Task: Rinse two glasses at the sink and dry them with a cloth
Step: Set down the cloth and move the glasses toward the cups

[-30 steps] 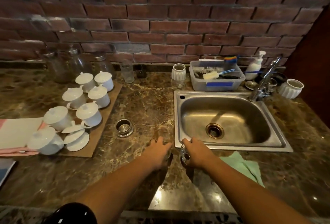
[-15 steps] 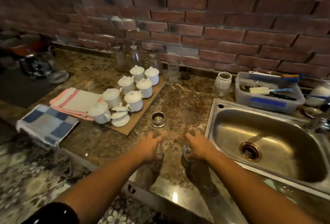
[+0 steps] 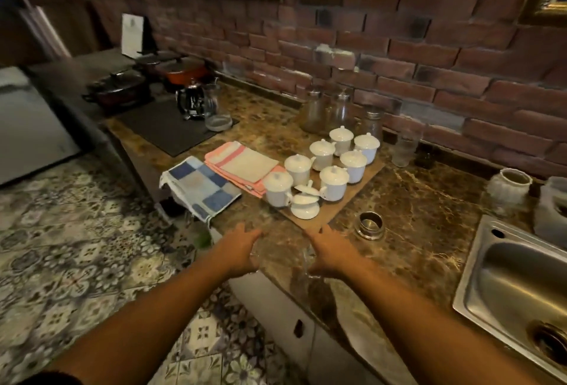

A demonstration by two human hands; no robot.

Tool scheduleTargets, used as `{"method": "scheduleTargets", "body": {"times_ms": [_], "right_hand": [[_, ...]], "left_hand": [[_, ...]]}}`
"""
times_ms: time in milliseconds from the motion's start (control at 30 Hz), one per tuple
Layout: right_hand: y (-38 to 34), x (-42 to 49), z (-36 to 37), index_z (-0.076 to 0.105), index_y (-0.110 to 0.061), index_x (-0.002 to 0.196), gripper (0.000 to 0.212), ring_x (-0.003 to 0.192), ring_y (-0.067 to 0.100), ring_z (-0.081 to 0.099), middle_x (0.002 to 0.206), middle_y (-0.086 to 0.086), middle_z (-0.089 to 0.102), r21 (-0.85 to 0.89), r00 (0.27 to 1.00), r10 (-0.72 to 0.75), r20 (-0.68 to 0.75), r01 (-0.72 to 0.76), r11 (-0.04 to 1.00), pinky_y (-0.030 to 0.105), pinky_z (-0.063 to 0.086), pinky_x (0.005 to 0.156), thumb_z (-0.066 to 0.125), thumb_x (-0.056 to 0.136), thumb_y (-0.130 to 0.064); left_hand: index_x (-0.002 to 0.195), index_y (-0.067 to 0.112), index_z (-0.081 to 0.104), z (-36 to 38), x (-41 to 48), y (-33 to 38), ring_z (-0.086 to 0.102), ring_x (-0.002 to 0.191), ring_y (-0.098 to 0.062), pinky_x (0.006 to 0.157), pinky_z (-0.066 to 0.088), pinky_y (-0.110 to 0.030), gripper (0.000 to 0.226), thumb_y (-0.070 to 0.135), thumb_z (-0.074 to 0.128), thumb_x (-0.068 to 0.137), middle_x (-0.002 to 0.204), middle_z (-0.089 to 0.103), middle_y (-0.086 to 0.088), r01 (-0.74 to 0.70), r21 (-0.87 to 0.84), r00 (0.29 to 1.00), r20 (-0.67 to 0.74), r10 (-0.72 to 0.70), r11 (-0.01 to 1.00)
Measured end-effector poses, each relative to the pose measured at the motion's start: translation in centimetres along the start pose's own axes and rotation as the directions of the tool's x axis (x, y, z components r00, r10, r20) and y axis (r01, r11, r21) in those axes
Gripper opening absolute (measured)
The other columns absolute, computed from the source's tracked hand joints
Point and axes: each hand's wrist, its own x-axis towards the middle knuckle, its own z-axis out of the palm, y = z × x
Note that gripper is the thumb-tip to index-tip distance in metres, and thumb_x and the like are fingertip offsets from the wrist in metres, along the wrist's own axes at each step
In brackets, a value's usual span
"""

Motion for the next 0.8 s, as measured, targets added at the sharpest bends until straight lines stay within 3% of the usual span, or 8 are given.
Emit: {"method": "scheduleTargets", "body": {"times_ms": [167,400,633,800], "right_hand": [[-6.9,3.9,0.5,0.041,-0.022,0.140,0.073,0.113,0.026,0.056,0.133,0.009,0.052,0.023,0.996,0.089,-0.023,-0.088,0.996,0.031,0.050,0.085,0.077,0.078,-0.035],[-13.1,6.6,0.8,0.040,-0.024,0.142,0.078,0.114,0.024,0.055,0.133,0.009,0.053,0.051,0.968,0.232,-0.097,-0.228,0.972,0.032,0.053,0.091,0.078,0.076,-0.035],[-13.6,8.2,1.0,0.038,-0.027,0.141,0.079,0.113,0.023,0.055,0.132,0.008,0.053,0.111,0.935,0.336,-0.112,-0.324,0.939,0.032,0.054,0.088,0.079,0.075,-0.038],[-12.4,9.5,1.8,0.031,-0.027,0.149,0.084,0.126,0.025,0.048,0.147,0.007,0.042,0.197,0.918,0.365,-0.155,-0.333,0.922,0.032,0.049,0.095,0.075,0.078,-0.032]], "left_hand": [[0.147,0.035,0.040,-2.2,1.4,-7.7,0.051,0.126,-0.036,0.101,0.050,-0.046,0.076,0.048,0.073,0.079,0.144,0.041,-0.012,-0.096,0.001,0.995,-0.026,0.096,0.995],[0.143,0.030,0.045,-5.0,3.1,-14.1,0.056,0.117,-0.036,0.090,0.050,-0.040,0.068,0.035,0.077,0.082,0.139,0.046,-0.013,-0.266,0.043,0.963,-0.038,0.268,0.963],[0.140,0.021,0.048,-5.6,7.1,-15.4,0.052,0.123,-0.033,0.091,0.044,-0.033,0.056,0.030,0.071,0.090,0.141,0.046,-0.014,-0.373,0.052,0.928,0.031,0.372,0.926],[0.149,0.025,0.039,-5.7,10.6,-14.8,0.049,0.126,-0.038,0.102,0.048,-0.044,0.075,0.033,0.074,0.083,0.148,0.038,-0.015,-0.379,0.074,0.925,0.041,0.377,0.922]]}}
